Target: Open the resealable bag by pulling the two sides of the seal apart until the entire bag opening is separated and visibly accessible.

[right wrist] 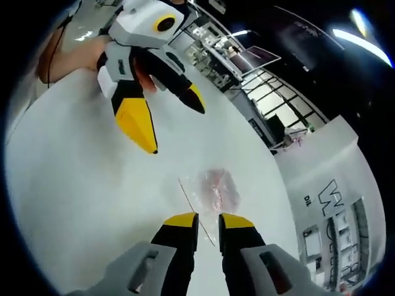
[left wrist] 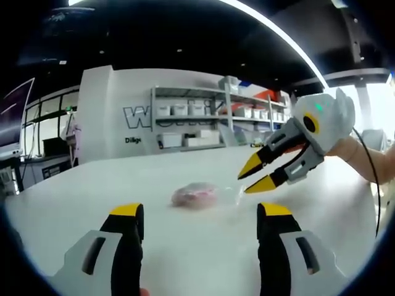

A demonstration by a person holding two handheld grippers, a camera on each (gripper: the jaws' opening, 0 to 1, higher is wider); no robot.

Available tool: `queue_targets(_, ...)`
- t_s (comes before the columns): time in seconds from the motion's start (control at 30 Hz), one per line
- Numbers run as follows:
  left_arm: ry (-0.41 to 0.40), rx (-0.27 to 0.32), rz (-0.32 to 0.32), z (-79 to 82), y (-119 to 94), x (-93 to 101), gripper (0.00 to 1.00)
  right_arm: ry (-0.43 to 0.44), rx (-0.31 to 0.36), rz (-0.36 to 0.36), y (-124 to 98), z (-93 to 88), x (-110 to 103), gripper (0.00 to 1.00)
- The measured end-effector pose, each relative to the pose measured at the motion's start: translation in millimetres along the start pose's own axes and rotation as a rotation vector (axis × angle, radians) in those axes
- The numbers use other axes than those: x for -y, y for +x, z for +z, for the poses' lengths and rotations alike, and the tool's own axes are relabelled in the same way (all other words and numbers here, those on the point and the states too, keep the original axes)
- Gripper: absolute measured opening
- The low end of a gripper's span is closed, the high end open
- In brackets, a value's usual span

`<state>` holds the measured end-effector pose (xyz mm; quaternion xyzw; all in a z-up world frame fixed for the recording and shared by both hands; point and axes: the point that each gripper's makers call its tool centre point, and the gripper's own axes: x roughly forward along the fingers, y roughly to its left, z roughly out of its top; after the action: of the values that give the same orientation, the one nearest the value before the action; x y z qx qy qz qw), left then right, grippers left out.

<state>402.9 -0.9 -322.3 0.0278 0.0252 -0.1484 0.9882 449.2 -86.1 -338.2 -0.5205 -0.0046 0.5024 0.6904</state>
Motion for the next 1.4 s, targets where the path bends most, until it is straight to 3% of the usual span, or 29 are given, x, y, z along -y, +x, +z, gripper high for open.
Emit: queue_targets(1.4, 0.015, -0.023, 0.003, -4.1, 1.2, 0.1, 0.73, -0.044, -0.01, 0.038, 7.4, 1.8, -3.5, 0.0)
